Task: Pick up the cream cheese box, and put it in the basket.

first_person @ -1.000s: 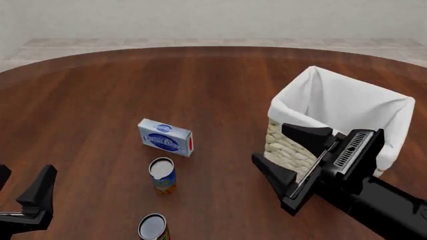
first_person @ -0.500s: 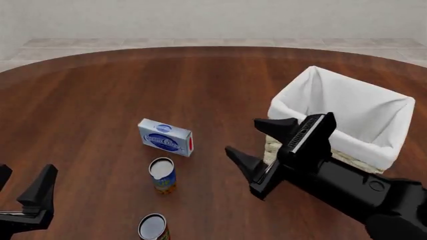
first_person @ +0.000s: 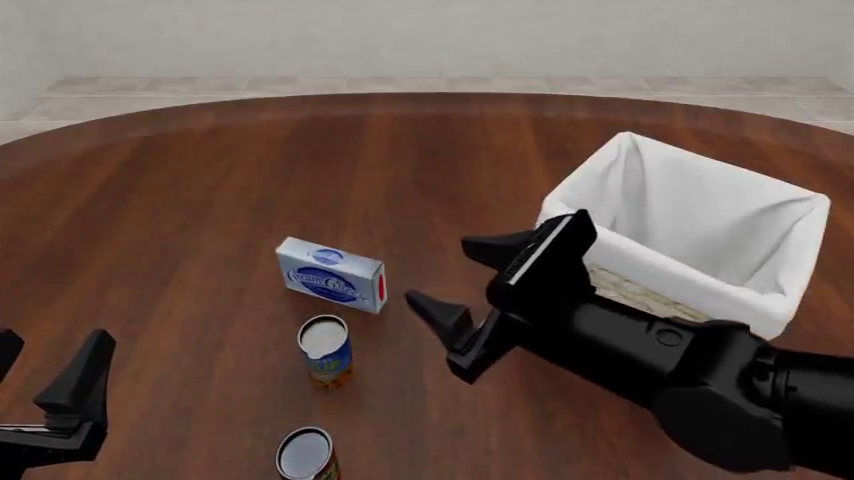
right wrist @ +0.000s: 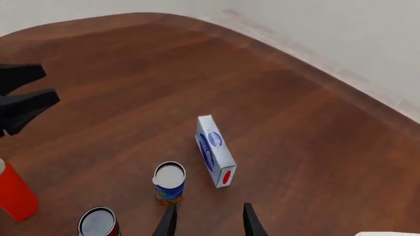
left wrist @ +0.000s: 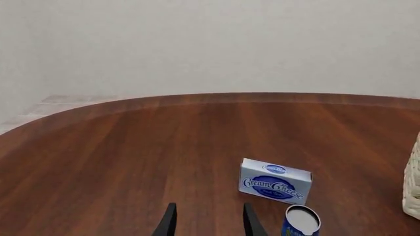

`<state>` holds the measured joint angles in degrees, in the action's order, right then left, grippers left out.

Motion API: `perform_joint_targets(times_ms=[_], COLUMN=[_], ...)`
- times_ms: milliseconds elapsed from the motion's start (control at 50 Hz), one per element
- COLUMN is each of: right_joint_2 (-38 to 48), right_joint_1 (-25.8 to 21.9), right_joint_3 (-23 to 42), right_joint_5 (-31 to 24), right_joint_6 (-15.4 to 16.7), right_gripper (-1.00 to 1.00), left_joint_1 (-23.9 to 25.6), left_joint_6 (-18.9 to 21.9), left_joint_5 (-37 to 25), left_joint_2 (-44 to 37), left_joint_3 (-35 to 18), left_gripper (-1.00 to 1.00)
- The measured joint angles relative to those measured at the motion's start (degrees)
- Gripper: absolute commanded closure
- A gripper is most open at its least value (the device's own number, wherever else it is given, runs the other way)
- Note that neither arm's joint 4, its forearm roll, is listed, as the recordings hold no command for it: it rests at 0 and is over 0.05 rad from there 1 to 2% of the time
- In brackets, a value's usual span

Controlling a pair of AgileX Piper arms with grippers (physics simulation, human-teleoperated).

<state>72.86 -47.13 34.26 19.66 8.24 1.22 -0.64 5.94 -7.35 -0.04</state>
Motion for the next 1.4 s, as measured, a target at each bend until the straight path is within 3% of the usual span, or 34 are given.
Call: perform_joint_targets(times_ms=[460,1400], right_joint_2=[6.95,18.81], right_joint_1=[-1.73,-0.37], right_joint_3=[5.98,15.05], right_joint_5=[-1.56,-3.01], right_joint_6=[0.24,0.48], right_gripper=[-1.00,-1.00], left_joint_1=[0.19,0.23], left_joint_6=[-0.02,0.07], left_joint_5=[1.08,0.71], left_joint_2=[-1.46,-1.29], left_joint_3=[0.01,0.02], left_gripper=[-1.00,-1.00])
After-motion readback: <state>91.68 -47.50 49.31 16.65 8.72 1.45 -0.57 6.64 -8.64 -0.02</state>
